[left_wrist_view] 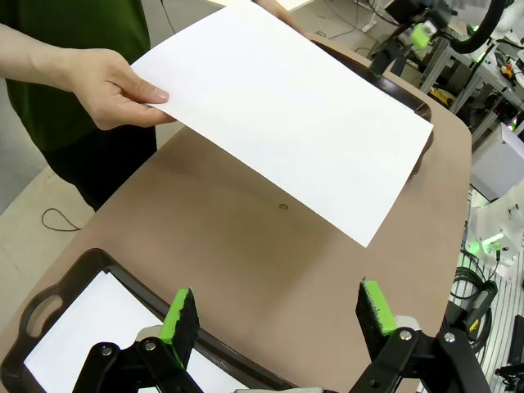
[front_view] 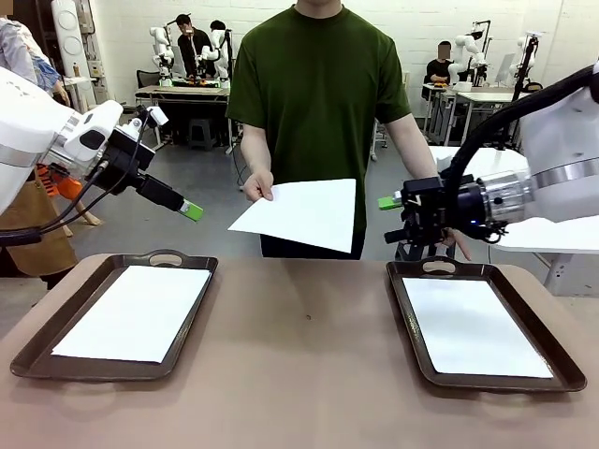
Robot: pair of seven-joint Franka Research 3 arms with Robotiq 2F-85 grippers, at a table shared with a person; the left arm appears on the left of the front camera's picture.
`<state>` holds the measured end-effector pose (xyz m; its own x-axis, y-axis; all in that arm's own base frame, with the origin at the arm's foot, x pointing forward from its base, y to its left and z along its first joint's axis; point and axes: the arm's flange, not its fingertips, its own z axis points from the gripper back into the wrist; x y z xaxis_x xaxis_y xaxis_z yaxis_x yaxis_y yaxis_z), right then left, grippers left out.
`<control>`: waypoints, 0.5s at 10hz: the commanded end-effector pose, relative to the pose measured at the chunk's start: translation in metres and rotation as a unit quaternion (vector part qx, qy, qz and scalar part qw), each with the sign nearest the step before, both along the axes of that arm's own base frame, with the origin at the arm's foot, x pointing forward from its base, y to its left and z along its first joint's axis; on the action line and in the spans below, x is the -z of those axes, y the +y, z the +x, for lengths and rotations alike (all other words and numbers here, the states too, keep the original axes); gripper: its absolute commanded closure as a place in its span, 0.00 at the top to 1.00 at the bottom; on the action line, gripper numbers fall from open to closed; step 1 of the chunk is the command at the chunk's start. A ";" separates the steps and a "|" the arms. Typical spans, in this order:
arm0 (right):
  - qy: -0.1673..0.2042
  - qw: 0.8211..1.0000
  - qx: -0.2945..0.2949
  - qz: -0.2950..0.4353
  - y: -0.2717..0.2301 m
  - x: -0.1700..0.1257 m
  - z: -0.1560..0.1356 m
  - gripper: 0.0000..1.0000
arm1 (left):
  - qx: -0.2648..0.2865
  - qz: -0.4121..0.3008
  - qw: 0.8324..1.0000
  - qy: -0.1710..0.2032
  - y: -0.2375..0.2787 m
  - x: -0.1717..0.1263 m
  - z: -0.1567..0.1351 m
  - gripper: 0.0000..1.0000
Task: Sort the A4 documents.
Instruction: Receive the A4 Paper.
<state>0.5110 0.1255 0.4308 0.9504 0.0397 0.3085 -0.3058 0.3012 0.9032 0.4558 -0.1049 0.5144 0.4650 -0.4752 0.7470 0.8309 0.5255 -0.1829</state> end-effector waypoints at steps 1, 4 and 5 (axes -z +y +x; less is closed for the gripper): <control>0.046 0.998 0.033 0.007 0.020 0.010 0.021 1.00 | 0.001 0.000 1.000 -0.001 0.001 0.000 -0.001 1.00; 0.069 0.994 0.066 0.053 0.043 0.020 0.042 1.00 | 0.001 0.000 1.000 -0.001 0.001 0.000 -0.001 1.00; 0.068 0.992 0.072 0.072 0.048 0.020 0.047 1.00 | 0.001 0.000 1.000 -0.001 0.001 0.000 -0.001 1.00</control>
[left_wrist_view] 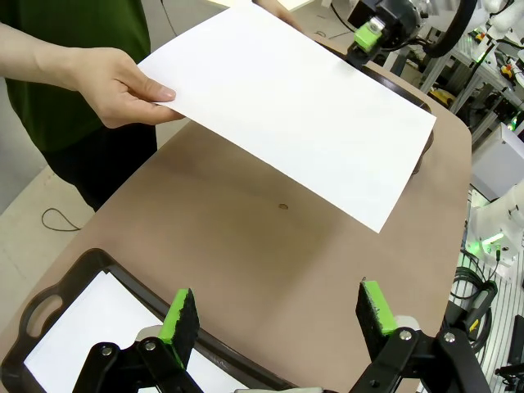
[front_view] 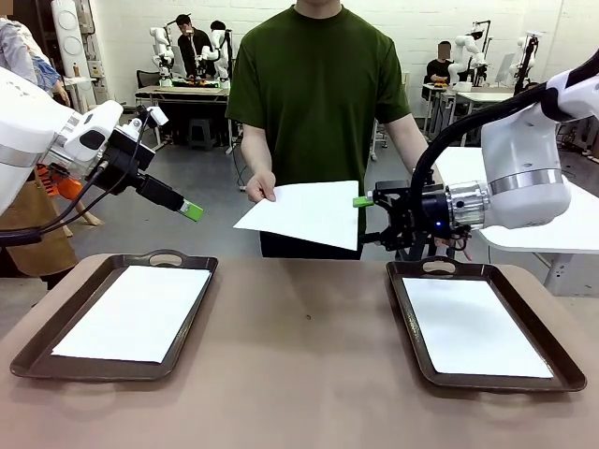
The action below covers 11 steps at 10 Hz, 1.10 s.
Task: Sort the A4 documents.
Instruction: Receive the A4 Paper.
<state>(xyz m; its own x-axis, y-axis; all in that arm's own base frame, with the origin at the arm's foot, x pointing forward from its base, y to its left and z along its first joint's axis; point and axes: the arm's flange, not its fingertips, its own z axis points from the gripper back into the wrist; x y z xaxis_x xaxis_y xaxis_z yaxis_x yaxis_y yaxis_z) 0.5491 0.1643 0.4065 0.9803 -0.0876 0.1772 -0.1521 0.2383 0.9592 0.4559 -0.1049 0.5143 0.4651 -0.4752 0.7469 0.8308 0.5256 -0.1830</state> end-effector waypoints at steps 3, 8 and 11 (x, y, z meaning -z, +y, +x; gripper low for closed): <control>0.028 0.997 0.043 0.060 0.014 -0.003 0.027 1.00 | 0.001 0.000 1.000 -0.001 0.001 0.000 -0.001 1.00; 0.062 0.994 0.019 0.093 0.026 0.008 0.022 0.77 | 0.001 0.000 1.000 -0.001 0.001 0.000 -0.001 1.00; 0.068 0.993 0.011 0.099 0.027 0.009 0.020 0.51 | 0.001 0.000 1.000 -0.001 0.001 0.000 -0.001 1.00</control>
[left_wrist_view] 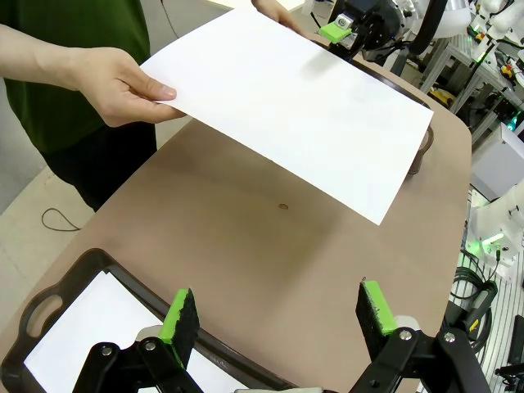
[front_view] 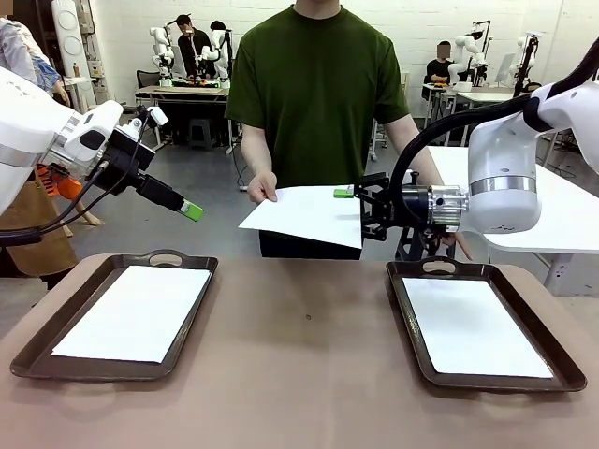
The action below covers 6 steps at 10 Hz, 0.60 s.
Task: Sort the A4 documents.
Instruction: Receive the A4 Paper.
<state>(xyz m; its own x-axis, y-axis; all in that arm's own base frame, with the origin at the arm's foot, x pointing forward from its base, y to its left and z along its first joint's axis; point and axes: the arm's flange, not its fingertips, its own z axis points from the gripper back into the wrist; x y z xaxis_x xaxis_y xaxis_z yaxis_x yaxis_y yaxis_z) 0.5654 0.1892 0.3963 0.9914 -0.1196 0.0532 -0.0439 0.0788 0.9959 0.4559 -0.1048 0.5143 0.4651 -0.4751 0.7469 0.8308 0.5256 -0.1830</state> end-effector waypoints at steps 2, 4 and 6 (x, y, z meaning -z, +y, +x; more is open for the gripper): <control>0.022 1.000 0.004 0.018 0.001 0.004 0.001 0.34 | 0.001 0.000 1.000 -0.001 0.001 0.000 -0.001 1.00; 0.022 1.000 0.004 0.020 0.001 0.004 0.001 0.17 | 0.001 0.000 1.000 -0.001 0.001 0.000 -0.001 1.00; 0.021 1.000 0.002 0.021 0.002 0.006 -0.001 0.00 | 0.001 0.000 1.000 -0.001 0.001 0.000 -0.001 1.00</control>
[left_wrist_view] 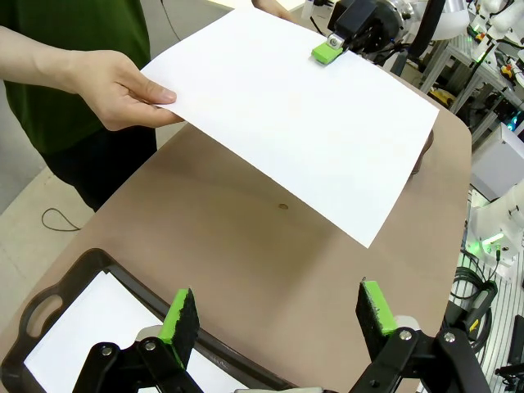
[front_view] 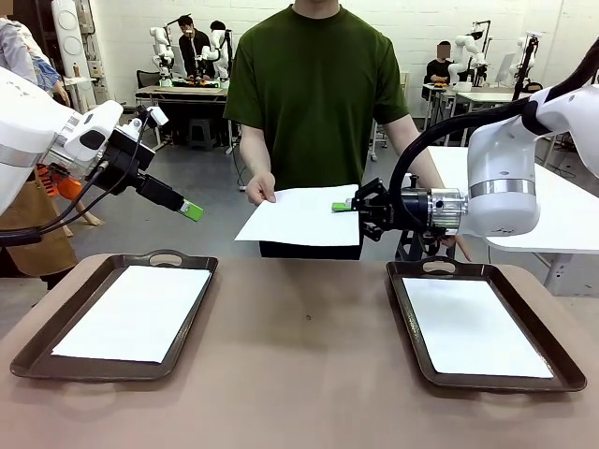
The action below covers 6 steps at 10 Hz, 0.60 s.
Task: Sort the A4 documents.
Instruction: Receive the A4 Paper.
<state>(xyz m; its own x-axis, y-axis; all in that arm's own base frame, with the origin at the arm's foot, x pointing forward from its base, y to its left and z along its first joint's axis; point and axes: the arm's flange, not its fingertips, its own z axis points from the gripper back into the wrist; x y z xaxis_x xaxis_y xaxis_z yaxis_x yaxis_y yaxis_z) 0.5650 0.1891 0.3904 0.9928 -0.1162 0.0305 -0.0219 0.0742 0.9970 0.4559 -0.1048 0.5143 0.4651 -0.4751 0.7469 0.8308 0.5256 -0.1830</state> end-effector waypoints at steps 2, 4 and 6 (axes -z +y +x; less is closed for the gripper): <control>0.009 1.000 0.000 0.020 0.004 0.002 -0.002 0.00 | 0.001 0.000 1.000 -0.001 0.001 0.000 -0.001 1.00; 0.010 1.000 -0.002 0.018 0.004 0.004 -0.004 0.00 | 0.001 0.000 1.000 -0.001 0.001 0.000 -0.001 1.00; -0.048 0.997 -0.063 -0.004 0.005 -0.009 -0.006 0.00 | 0.001 0.000 1.000 -0.001 0.001 0.000 -0.001 1.00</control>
<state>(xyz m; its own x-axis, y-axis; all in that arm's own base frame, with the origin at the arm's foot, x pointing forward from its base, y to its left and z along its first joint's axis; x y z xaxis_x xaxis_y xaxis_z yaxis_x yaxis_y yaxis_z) 0.5605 0.1937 0.3925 0.9967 -0.0604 0.0546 -0.0507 0.0645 0.9966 0.4559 -0.1048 0.5143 0.4651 -0.4752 0.7469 0.8308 0.5256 -0.1830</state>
